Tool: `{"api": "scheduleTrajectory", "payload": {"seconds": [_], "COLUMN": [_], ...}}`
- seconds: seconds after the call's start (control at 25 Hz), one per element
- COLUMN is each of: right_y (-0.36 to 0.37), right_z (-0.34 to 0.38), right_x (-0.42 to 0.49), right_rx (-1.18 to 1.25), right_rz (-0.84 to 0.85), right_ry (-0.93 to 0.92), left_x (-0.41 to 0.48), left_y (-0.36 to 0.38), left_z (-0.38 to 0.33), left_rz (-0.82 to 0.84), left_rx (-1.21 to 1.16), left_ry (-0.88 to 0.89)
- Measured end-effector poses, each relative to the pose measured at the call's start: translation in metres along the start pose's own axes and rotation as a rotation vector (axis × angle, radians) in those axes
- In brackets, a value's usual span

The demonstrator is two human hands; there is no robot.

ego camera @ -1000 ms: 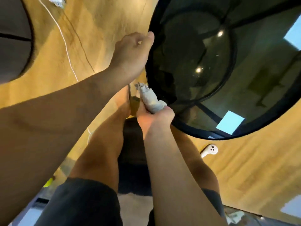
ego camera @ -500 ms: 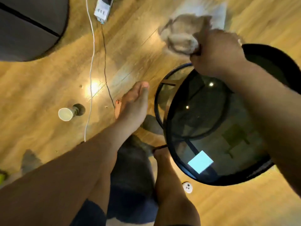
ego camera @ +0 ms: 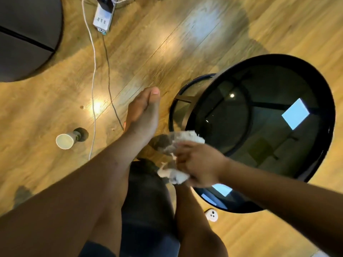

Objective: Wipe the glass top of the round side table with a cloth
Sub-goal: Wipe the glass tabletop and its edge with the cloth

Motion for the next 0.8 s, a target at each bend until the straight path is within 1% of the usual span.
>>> {"api": "scheduleTrajectory", "payload": {"seconds": [0.04,0.08,0.12,0.16,0.24,0.28,0.36,0.44,0.48,0.52,0.56,0.6,0.64,0.68,0.72,0.76,0.8], "right_y": [-0.013,-0.032,-0.050,-0.067,-0.081,-0.078,-0.056,-0.018,0.003,0.022,0.037,0.046,0.053,0.061,0.069,0.073,0.076], "right_z": [-0.024,-0.050,-0.078,-0.109,-0.163,-0.183,-0.202,-0.197,-0.189,-0.175,-0.157,-0.132,-0.107,-0.082,-0.060,-0.040,-0.023], "right_x": [0.005,0.011,0.014,0.010,-0.015,-0.032,-0.066,-0.098,-0.113,-0.128,-0.142,-0.153,-0.159,-0.164,-0.167,-0.167,-0.164], "right_rx": [0.009,0.041,0.093,0.140,0.288,0.363,0.500,0.655,0.803,1.025,1.288,1.585,1.896,2.197,2.451,2.620,2.722], "right_rz": [-0.089,-0.190,-0.309,-0.410,-0.546,-0.595,-0.720,-0.803,-0.847,-0.918,-1.030,-1.155,-1.272,-1.346,-1.363,-1.325,-1.262], "right_ry": [0.019,0.100,0.230,0.411,0.765,0.904,1.076,1.213,1.278,1.326,1.329,1.261,1.137,0.940,0.675,0.368,0.088], "left_x": [0.000,-0.002,-0.005,-0.007,-0.010,-0.011,-0.010,-0.011,-0.015,-0.020,-0.025,-0.031,-0.037,-0.043,-0.049,-0.055,-0.063], "left_y": [0.005,0.012,0.020,0.029,0.047,0.055,0.068,0.082,0.089,0.097,0.106,0.117,0.126,0.137,0.148,0.159,0.166], "left_z": [-0.002,-0.004,-0.007,-0.010,-0.017,-0.019,-0.021,-0.022,-0.024,-0.027,-0.029,-0.033,-0.036,-0.042,-0.047,-0.049,-0.047], "left_rz": [0.000,0.016,0.043,0.081,0.183,0.228,0.262,0.203,0.167,0.145,0.150,0.184,0.247,0.341,0.456,0.564,0.655], "left_rx": [-0.022,-0.038,-0.021,0.023,0.111,0.138,0.162,0.194,0.231,0.264,0.270,0.255,0.223,0.160,0.051,-0.096,-0.233], "left_ry": [-0.003,0.005,0.032,0.077,0.142,0.151,0.158,0.215,0.272,0.327,0.361,0.364,0.331,0.261,0.162,0.037,-0.101]}}
Point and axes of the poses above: each hand's wrist, its own x-axis towards the middle knuckle, its own y-axis out of the palm, z = x × y, the point moved 1 cm from there along x, towards the middle knuckle, and after that the axes turned 10 degrees about y, right-handed, at the moved point
